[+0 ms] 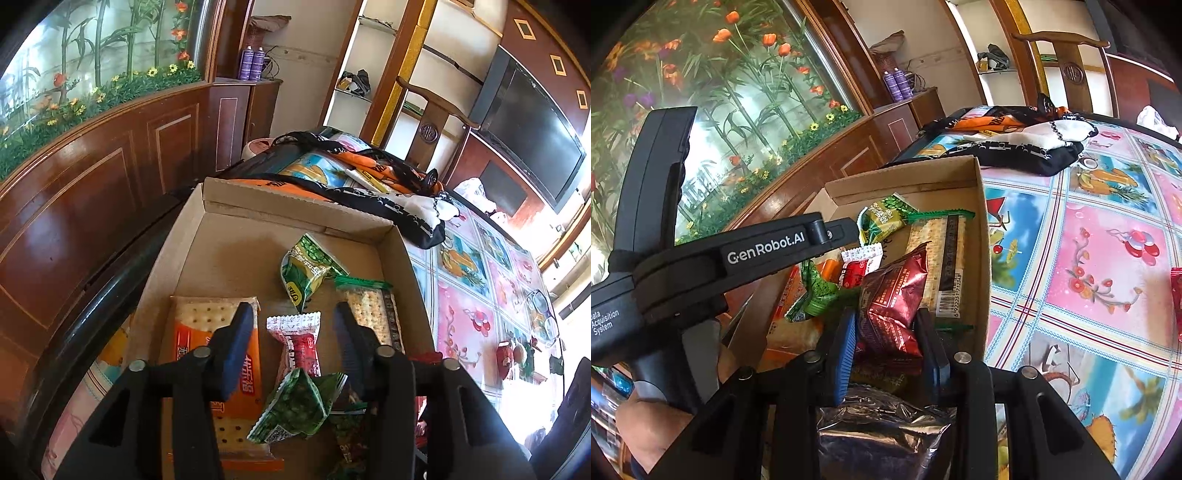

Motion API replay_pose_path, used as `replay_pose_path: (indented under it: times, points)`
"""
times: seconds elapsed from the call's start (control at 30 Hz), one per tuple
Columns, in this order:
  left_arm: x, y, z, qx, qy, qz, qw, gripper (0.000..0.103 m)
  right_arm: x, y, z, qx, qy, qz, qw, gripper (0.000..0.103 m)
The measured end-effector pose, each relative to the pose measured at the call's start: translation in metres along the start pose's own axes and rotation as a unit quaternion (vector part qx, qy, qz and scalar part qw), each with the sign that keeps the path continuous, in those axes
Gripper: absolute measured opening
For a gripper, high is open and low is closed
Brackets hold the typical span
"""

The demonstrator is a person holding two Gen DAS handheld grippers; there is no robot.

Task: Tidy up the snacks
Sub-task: 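Open both grippers to drop the snacks into the cardboard box, then move both grippers back over the snacks on the table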

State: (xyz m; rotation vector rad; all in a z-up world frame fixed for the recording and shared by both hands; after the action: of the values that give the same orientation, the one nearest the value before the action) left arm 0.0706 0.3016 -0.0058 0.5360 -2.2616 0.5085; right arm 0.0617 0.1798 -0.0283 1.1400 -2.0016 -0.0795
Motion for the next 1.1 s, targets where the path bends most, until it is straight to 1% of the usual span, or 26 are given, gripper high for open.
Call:
replay_pose_path:
  times: [0.1,0.17,0.23,0.3,0.37,0.53,0.6,0.83,0.97,1.1]
  points:
    - [0.001,0.002,-0.001,0.008,-0.002,0.004,1.0,0.052,0.002,0.001,0.001,0.002,0.0,0.001,1.0,0.037]
    - [0.002,0.004,-0.003,0.015,-0.005,0.006,0.9999,0.061,0.003,0.001,0.001,0.003,0.0,0.0,1.0,0.039]
    - [0.004,0.005,-0.004,0.021,-0.009,0.009,0.9997,0.064,0.006,0.001,0.0,0.005,-0.003,0.001,1.0,0.046]
    - [0.005,0.006,-0.006,0.027,-0.012,0.012,0.9995,0.067,0.01,0.002,-0.001,0.005,-0.006,-0.001,1.0,0.051]
    - [0.006,0.007,-0.006,0.03,-0.015,0.012,0.9994,0.07,0.015,0.003,-0.003,0.007,-0.012,-0.002,1.0,0.053]
    - [0.008,0.006,-0.007,0.033,-0.021,0.015,0.9991,0.073,0.025,0.008,-0.005,0.011,-0.023,-0.006,1.0,0.057]
    - [0.008,0.007,-0.007,0.036,-0.021,0.016,0.999,0.075,0.03,0.01,-0.006,0.012,-0.026,-0.009,1.0,0.058]
    - [0.012,0.007,-0.008,0.038,-0.029,0.017,0.9987,0.075,0.048,0.009,-0.008,0.011,-0.04,-0.011,0.999,0.058]
    - [0.019,0.004,-0.01,0.039,-0.045,0.026,0.9979,0.075,0.06,0.003,-0.008,0.007,-0.045,-0.009,0.999,0.058]
    - [0.022,-0.002,-0.01,0.029,-0.052,0.026,0.9979,0.076,0.076,-0.01,-0.007,-0.004,-0.052,-0.009,0.999,0.058]
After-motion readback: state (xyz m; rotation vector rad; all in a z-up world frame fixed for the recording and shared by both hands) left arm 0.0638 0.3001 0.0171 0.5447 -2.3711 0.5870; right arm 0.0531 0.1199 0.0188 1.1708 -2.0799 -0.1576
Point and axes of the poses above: each gripper's, at about its wrist camera, not at the fingertips, and x roughly against the way its jaws point, y to its left, z to its underside, the point moved 9 cm from there along -x, roughly the way its jaws point, and after that the axes turned 2 degrees about -z, right-handed, at the moved point
